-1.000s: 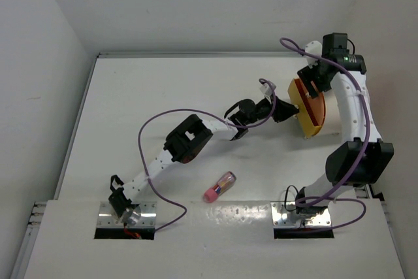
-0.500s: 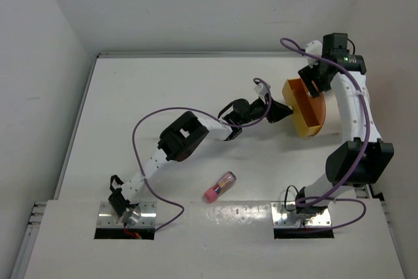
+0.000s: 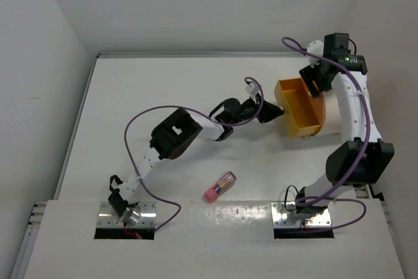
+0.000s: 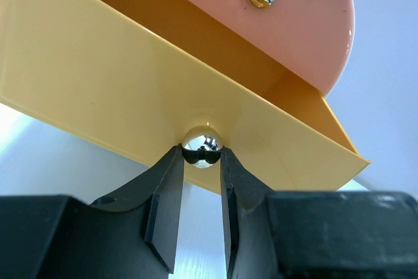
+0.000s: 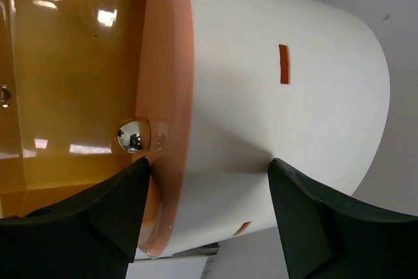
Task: Sort the stationery into containers
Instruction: Open the drawer in the storage box, then pick up the stationery from the corner of the board.
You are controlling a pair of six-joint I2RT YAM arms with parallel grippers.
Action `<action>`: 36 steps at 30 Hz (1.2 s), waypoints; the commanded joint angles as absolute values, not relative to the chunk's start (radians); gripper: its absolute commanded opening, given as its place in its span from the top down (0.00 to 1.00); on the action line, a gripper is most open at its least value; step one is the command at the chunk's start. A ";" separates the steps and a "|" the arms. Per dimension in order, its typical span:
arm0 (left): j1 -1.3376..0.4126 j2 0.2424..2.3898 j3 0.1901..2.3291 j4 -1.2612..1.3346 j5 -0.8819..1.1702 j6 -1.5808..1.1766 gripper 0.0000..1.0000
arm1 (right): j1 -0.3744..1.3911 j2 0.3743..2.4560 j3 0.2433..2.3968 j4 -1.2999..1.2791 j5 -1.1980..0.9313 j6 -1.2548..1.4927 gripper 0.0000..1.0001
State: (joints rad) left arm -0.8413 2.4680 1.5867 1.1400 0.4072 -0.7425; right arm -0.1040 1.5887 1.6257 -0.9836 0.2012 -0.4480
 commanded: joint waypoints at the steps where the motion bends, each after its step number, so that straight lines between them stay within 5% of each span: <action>1: -0.815 2.378 1.553 1.213 0.420 -0.747 1.00 | -0.117 1.574 1.658 -0.977 0.198 -0.436 0.28; 9: -0.801 2.364 1.522 1.203 0.442 -0.752 0.96 | -0.117 1.575 1.664 -0.982 0.189 -0.431 0.28; 10: -0.801 2.365 1.525 1.200 0.446 -0.753 0.83 | -0.117 1.575 1.670 -0.985 0.190 -0.428 0.28; 11: -0.801 2.365 1.526 1.197 0.448 -0.755 0.46 | -0.117 1.575 1.674 -0.985 0.187 -0.428 0.28; 12: -0.799 2.367 1.531 1.195 0.452 -0.755 0.31 | -0.117 1.578 1.681 -0.986 0.189 -0.423 0.28; 14: -0.801 2.364 1.537 1.181 0.453 -0.749 0.10 | -0.118 1.583 1.695 -0.991 0.187 -0.411 0.28; 16: -0.801 2.347 1.536 1.178 0.453 -0.736 0.00 | -0.115 1.589 1.732 -1.009 0.176 -0.393 0.27; 29: -0.675 1.978 1.204 0.954 0.497 -0.677 0.00 | -0.022 1.476 1.815 -1.006 -0.066 -0.386 0.26; 36: -0.419 1.766 1.298 0.045 0.589 -0.281 0.00 | 0.181 1.440 1.839 -1.215 -0.409 -0.548 0.34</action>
State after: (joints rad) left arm -0.5190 1.8557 1.2400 0.4946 0.5472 -0.4934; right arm 0.1242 1.4662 1.8221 -1.1179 -0.2234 -0.4702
